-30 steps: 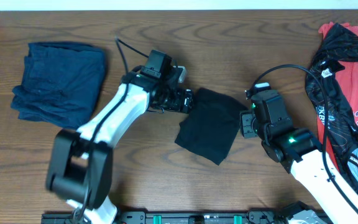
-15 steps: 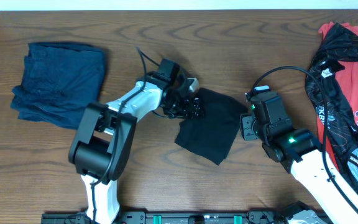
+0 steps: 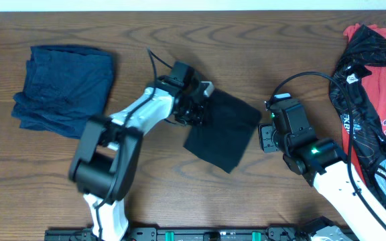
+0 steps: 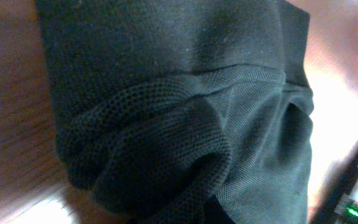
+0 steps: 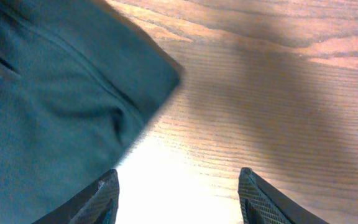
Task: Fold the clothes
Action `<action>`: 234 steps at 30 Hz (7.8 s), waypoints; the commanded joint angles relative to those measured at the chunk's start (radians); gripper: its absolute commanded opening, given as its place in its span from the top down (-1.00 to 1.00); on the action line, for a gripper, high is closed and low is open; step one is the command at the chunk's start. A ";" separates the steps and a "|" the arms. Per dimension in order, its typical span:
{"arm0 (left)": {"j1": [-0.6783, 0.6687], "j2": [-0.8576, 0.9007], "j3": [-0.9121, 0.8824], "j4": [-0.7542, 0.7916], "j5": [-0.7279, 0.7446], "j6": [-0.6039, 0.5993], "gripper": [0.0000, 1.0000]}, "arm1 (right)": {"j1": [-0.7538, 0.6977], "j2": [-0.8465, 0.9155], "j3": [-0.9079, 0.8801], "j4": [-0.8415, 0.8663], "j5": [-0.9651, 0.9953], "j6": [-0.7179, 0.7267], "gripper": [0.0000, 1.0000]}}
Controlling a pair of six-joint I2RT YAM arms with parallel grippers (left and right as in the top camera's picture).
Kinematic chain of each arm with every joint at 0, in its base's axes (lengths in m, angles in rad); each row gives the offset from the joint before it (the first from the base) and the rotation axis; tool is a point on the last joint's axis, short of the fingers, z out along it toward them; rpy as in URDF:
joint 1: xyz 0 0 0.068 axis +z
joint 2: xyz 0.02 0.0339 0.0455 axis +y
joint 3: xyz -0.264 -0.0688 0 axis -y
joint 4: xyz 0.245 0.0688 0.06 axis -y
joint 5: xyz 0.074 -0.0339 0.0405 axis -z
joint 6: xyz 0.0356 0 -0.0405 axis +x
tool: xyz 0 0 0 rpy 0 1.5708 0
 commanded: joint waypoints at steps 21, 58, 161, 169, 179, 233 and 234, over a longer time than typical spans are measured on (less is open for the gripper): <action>0.415 -0.417 0.006 0.138 -0.963 0.282 0.88 | -0.009 -0.006 0.014 -0.031 0.003 0.012 -0.20; 0.667 -0.342 0.006 0.699 -0.602 -0.354 0.88 | -0.009 -0.006 0.014 -0.066 0.003 0.012 -0.21; 0.092 -0.454 0.019 0.246 -0.001 -0.922 0.88 | 0.191 0.017 0.011 0.306 0.007 -0.415 -0.59; 0.092 -0.454 0.019 0.354 0.037 -0.946 0.88 | 0.247 0.018 0.011 0.254 0.145 -0.156 -0.60; 0.098 -0.454 0.019 0.346 0.040 -0.890 0.88 | 0.149 0.024 0.010 0.120 -0.223 0.678 -0.93; 0.040 -0.457 0.019 0.382 0.041 -1.145 0.88 | -0.256 0.168 -0.270 1.392 -0.916 1.164 -0.99; 0.040 -0.457 0.019 0.383 0.040 -1.145 0.88 | -0.256 0.168 -0.270 1.392 -0.917 1.164 -0.99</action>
